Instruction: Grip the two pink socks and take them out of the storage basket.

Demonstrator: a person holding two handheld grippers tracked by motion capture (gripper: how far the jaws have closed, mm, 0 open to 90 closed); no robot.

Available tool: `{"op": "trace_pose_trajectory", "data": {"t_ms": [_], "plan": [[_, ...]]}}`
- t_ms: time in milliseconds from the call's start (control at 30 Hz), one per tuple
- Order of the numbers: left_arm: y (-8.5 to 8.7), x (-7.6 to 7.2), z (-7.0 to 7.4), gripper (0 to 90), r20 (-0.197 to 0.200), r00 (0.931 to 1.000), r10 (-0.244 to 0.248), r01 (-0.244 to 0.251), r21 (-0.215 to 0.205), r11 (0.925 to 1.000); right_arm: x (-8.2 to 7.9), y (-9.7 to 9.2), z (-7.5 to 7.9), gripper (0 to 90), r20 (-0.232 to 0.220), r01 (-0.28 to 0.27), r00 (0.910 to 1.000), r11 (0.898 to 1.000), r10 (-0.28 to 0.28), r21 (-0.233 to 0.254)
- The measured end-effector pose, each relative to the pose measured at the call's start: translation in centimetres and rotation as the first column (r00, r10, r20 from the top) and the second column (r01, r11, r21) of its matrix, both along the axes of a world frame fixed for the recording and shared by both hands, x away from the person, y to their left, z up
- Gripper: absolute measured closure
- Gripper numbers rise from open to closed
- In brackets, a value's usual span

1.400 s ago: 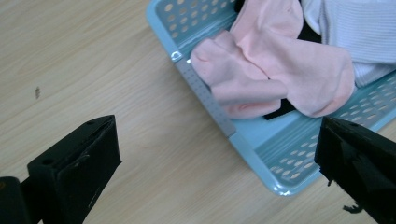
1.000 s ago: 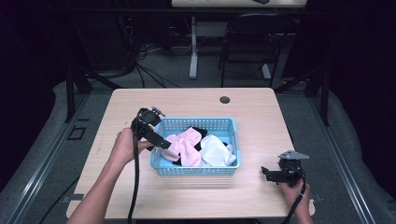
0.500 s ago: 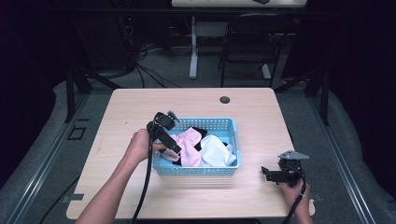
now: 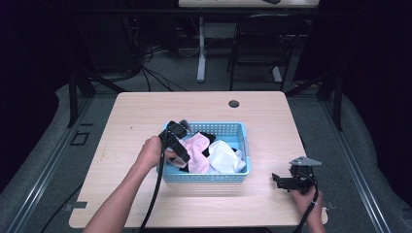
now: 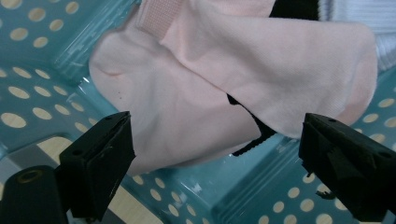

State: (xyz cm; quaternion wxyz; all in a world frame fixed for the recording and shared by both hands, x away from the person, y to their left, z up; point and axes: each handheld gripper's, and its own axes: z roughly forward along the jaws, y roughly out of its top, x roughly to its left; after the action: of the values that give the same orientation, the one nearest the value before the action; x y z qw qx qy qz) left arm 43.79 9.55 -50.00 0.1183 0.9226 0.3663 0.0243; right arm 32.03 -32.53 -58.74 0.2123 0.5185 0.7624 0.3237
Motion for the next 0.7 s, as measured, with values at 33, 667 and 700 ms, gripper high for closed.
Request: {"op": "trace_pose_trajectory", "data": {"t_ms": [33, 667, 700], "plan": [[0.0, 0.0, -0.2, 10.7, -0.005, 1.0, -0.005, 0.005, 0.004, 1.0, 0.0, 0.0, 0.0, 7.1, 0.0, 0.0, 1.0, 1.0, 0.0, 0.0], [-0.7, 0.5, -1.6, 35.7, -0.006, 1.0, 0.004, -0.004, 0.052, 0.9987, 0.0, 0.0, 0.0, 7.1, 0.0, 0.0, 1.0, 1.0, 0.0, 0.0], [-0.8, 0.5, -1.7, 39.2, -0.01, 1.0, -0.002, 0.003, 0.061, 0.9981, 0.0, 0.0, 0.0, 7.1, -0.001, -0.001, 1.0, 1.0, 0.001, 0.0]]}}
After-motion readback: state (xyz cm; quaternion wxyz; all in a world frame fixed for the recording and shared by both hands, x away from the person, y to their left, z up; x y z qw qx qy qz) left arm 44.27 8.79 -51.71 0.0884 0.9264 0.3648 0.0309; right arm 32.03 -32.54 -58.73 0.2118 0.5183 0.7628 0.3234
